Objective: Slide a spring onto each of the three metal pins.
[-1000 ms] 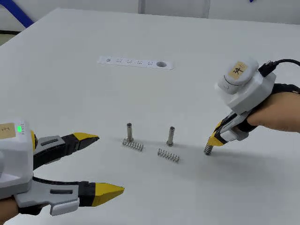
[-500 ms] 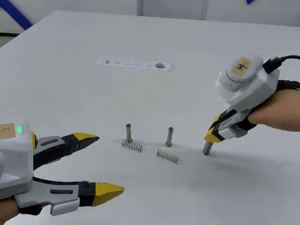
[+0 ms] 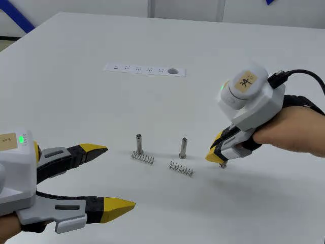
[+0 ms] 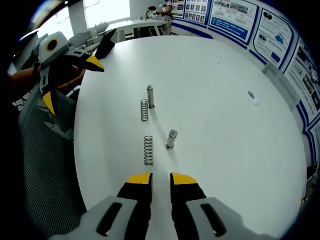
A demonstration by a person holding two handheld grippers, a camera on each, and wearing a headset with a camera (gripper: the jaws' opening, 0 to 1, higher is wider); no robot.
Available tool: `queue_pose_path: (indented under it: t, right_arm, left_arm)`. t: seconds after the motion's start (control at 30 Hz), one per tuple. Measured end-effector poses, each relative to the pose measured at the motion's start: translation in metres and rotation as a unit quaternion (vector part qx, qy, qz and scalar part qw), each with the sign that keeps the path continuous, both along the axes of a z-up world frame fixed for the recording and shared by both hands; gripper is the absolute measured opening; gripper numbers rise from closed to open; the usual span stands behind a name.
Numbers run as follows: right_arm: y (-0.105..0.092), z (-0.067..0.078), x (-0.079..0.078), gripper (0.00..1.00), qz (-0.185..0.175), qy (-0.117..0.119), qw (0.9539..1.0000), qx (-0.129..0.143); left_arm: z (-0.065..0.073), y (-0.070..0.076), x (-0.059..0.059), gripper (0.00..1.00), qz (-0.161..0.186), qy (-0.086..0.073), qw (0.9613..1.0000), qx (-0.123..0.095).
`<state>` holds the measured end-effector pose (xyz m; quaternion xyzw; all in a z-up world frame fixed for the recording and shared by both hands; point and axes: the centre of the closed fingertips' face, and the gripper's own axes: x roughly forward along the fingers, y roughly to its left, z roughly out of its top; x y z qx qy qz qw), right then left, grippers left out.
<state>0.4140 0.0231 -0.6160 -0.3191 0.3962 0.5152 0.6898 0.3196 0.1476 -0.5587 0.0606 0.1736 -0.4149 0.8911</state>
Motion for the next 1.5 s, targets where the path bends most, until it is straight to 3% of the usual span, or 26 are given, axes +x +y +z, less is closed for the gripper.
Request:
queue_pose_path:
  t: [0.47, 0.9, 1.27, 1.5]
  right_arm:
    - [0.02, -0.033, -0.007, 0.15, 0.021, 0.02, 0.9996, -0.002]
    - [0.024, -0.049, -0.005, 0.14, 0.013, 0.032, 0.9994, -0.005]
    - [0.023, -0.052, -0.005, 0.12, 0.011, 0.033, 0.9993, -0.009]
    - [0.022, -0.036, -0.008, 0.12, 0.015, 0.025, 0.9995, -0.01]
  left_arm:
    - [-0.001, -0.001, 0.0, 0.74, 0.0, 0.002, 1.0, 0.001]
    - [-0.002, -0.001, 0.0, 0.74, 0.001, 0.003, 1.0, 0.002]
    - [-0.002, -0.001, 0.0, 0.74, 0.0, 0.005, 1.0, 0.003]
    - [-0.002, -0.001, 0.0, 0.74, -0.002, 0.004, 1.0, 0.003]
